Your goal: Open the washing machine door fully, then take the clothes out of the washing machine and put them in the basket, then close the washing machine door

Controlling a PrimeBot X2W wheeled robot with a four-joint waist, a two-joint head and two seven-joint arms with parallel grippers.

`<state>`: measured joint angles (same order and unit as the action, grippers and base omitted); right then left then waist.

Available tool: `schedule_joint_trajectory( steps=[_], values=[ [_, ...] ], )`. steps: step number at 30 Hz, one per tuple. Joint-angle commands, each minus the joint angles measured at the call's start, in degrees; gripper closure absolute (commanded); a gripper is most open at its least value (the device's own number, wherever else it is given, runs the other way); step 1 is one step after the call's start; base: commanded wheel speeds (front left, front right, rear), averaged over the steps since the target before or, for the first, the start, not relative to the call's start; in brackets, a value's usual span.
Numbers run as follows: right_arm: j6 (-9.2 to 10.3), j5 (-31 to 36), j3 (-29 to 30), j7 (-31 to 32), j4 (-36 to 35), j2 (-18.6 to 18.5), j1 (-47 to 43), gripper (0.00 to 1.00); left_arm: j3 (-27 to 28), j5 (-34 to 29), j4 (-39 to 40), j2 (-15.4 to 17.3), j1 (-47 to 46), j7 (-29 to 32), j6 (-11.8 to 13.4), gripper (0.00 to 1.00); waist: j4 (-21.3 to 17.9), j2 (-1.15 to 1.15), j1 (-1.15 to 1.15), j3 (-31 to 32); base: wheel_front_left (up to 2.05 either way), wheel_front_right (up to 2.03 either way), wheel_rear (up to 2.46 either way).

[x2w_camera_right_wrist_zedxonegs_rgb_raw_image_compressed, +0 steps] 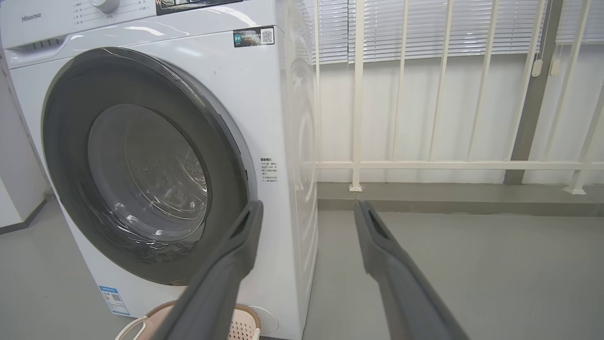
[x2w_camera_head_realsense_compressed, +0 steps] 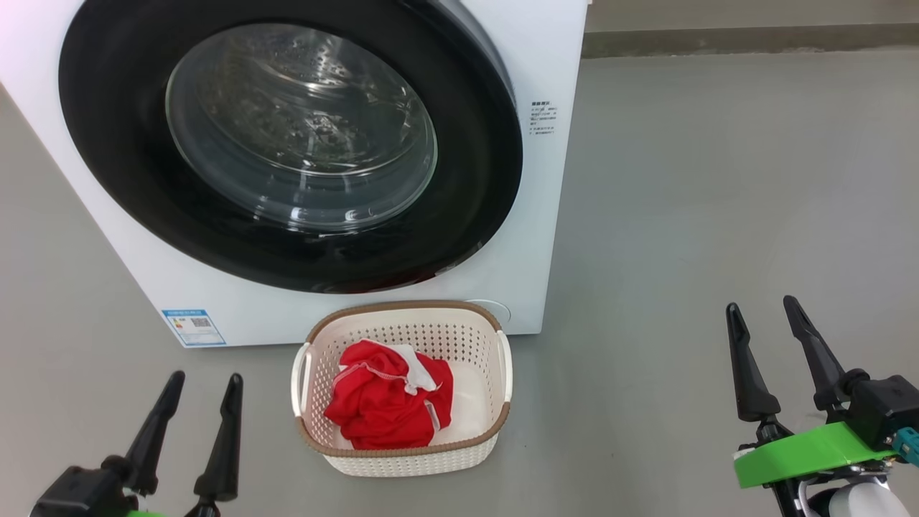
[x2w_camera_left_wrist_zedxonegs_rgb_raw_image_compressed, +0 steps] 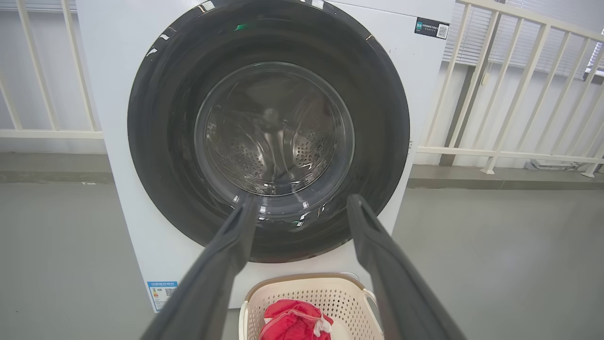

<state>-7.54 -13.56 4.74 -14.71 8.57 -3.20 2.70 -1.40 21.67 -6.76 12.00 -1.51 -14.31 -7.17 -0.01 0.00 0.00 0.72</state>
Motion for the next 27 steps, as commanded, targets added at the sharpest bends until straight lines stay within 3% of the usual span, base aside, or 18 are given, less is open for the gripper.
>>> schedule_joint_trajectory(
  steps=[1,23,24,27],
  values=[
    [0.05,0.00,-1.05,-0.29,-1.73,-0.27,0.79,0.00,2.41,-0.49,1.57,1.73,-0.74,-0.69,-0.32,0.00,-0.15,0.00,0.00,0.25,0.00,0.00,0.00],
    [0.05,0.00,-0.79,-0.29,-1.11,-0.05,-0.82,0.00,1.03,-0.81,1.93,1.78,1.03,-0.69,-0.32,0.00,0.61,0.00,0.00,2.03,0.00,0.00,0.00],
    [0.00,-0.02,0.28,0.00,0.16,0.26,-1.56,1.00,-0.91,-0.43,0.69,0.63,2.72,0.00,0.00,1.00,0.58,0.00,0.00,2.03,0.00,0.00,0.00],
    [-0.01,-0.13,0.08,0.13,2.38,0.68,-2.14,1.00,-1.39,-0.28,-1.31,-0.74,3.20,0.22,0.09,1.00,0.60,0.00,0.00,2.03,0.00,0.00,0.00]
  ],
)
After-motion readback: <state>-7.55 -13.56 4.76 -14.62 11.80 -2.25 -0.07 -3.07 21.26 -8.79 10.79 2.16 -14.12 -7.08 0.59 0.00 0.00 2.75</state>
